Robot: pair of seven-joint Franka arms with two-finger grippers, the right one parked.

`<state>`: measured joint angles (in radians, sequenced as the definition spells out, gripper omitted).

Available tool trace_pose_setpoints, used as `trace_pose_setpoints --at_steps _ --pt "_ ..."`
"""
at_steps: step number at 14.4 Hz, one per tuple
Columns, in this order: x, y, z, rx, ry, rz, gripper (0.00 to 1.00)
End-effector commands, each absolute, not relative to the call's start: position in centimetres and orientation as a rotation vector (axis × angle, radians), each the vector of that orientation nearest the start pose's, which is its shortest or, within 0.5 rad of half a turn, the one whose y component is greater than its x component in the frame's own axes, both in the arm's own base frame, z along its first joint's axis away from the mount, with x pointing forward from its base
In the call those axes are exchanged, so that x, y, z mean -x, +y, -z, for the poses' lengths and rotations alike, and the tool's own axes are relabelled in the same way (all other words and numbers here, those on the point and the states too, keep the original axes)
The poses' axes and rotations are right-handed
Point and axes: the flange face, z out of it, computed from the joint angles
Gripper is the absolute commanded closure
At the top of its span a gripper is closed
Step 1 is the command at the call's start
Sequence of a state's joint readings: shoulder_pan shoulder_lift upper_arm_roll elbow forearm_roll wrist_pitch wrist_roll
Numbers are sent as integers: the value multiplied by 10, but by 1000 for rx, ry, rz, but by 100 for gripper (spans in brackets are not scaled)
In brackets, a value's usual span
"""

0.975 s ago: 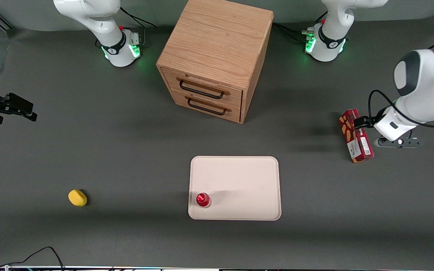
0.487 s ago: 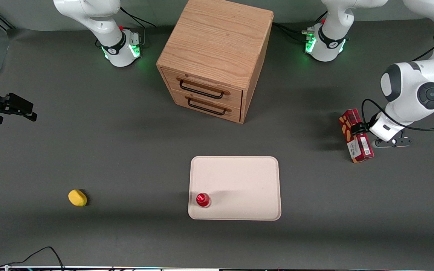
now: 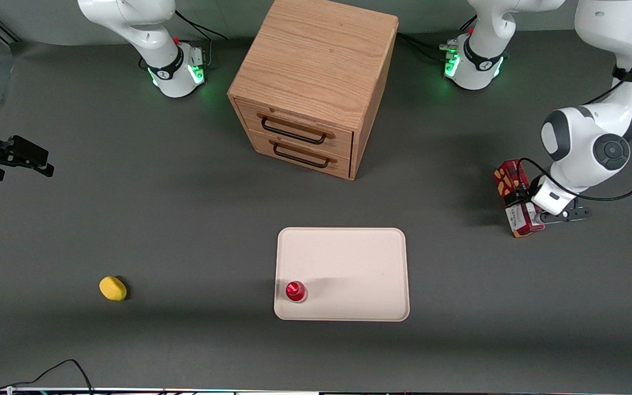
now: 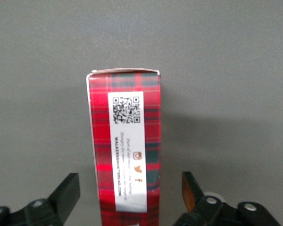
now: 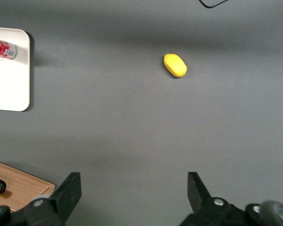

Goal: Place red cookie box on tray
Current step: 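Close the left gripper on the cookie box's end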

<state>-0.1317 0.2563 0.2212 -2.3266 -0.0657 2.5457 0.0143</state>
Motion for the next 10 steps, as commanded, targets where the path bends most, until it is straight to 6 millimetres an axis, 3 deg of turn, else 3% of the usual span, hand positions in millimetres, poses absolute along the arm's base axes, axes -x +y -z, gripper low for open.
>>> trace_pose_setpoints --at_steps 1,2,4,6,8,10 --pt "-516 47 -231 3121 -218 -25 81" --pt "-516 47 -233 3122 -218 -29 100" --pt "-516 44 -238 3127 -211 -32 100" --pt "-517 39 -260 3141 -206 -53 100" --pt "-518 35 -294 3161 -197 -66 100" --pt "-521 32 -344 3185 -161 -83 100"
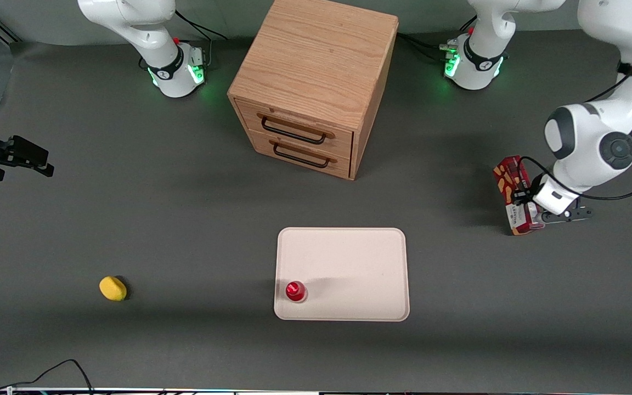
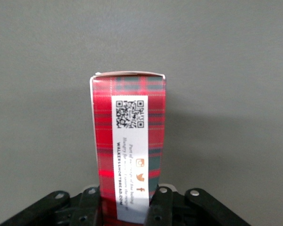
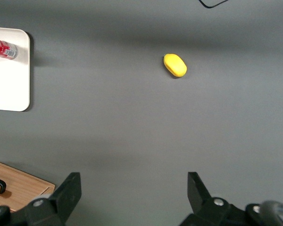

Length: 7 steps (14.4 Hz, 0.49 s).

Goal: Place red cookie box on tray
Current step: 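Lift the cookie box upright with the left gripper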

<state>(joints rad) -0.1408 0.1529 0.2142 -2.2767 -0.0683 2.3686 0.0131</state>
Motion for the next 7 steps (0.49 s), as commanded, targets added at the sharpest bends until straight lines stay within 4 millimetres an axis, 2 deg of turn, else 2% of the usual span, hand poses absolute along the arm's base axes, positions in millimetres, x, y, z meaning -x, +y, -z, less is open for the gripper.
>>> trace_pose_setpoints --at_steps 1,2,4,5,7 --pt "-523 28 -377 3195 -137 -116 100" --pt "-525 26 -411 3196 -118 -174 100" --pt "-530 24 -490 3185 -84 -287 100" --pt "-529 24 -523 3166 -70 -321 100" --pt "-524 11 -582 3118 -26 -351 100"
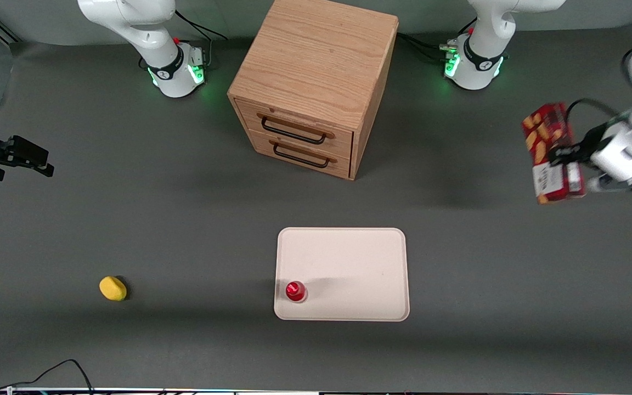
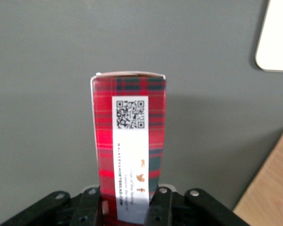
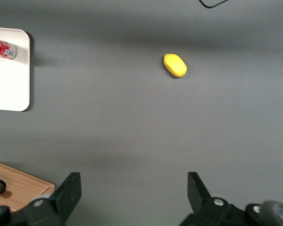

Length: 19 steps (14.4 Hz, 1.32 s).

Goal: Place red cookie box on tray
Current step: 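Lift the cookie box upright with the left gripper, then carry the held box over the cream tray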

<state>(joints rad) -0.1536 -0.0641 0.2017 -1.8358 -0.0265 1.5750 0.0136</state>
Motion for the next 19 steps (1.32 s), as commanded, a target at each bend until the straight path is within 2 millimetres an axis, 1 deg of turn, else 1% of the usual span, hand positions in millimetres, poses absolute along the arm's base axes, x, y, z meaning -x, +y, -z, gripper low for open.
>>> trace_pose_setpoints --at_steps 1,2,3,4,5,6,7,8,9,10,12,14,15,17,19 --pt "-521 3 -601 3114 -10 -363 100" --pt "-518 -7 -615 3111 6 -355 100" --pt "-518 -22 -624 3115 9 -336 100" --pt "-518 -41 -628 3117 9 -324 100" --pt "-518 -70 -628 3115 6 -305 100" --pt "-520 -106 -626 3129 -27 -296 100" --pt "-528 -139 -618 3147 -118 -298 100" --pt "-539 -175 -606 3151 -230 -299 100" --pt "-550 -213 -593 3159 -297 -287 100" --pt "-561 -244 -578 3171 -362 -277 100" --pt "-589 -290 -546 3219 -495 -233 100" --pt "-614 -324 -509 3236 -571 -154 100" --pt "-625 -332 -487 3224 -620 -129 100" --pt "-638 -346 -447 3218 -616 -55 100" --pt "-653 -344 -403 3174 -554 42 100"
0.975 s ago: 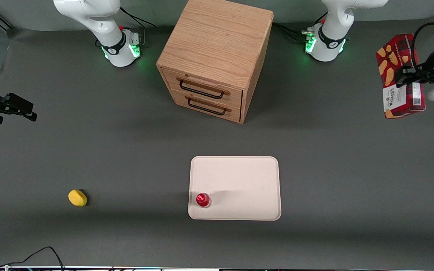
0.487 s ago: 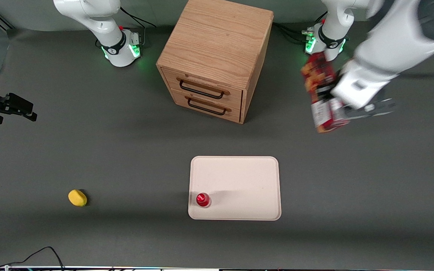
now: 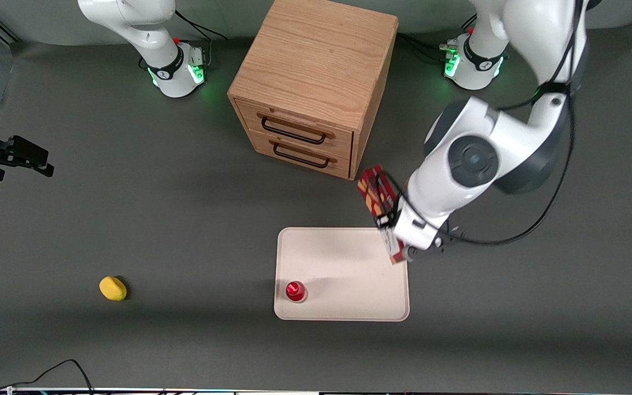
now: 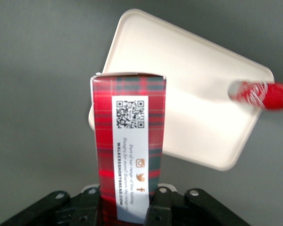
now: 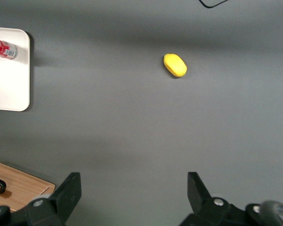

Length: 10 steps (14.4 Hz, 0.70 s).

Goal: Place red cookie box on tray
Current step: 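Carry the held box over the cream tray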

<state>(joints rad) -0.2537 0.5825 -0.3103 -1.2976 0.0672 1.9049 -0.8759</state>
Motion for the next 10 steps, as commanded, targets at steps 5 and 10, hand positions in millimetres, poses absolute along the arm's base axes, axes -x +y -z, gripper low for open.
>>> trace_pose_setpoints --at_steps 5,10 --pt "-652 -343 -297 3199 -493 155 100" --pt "-645 -334 -264 3210 -486 186 100"
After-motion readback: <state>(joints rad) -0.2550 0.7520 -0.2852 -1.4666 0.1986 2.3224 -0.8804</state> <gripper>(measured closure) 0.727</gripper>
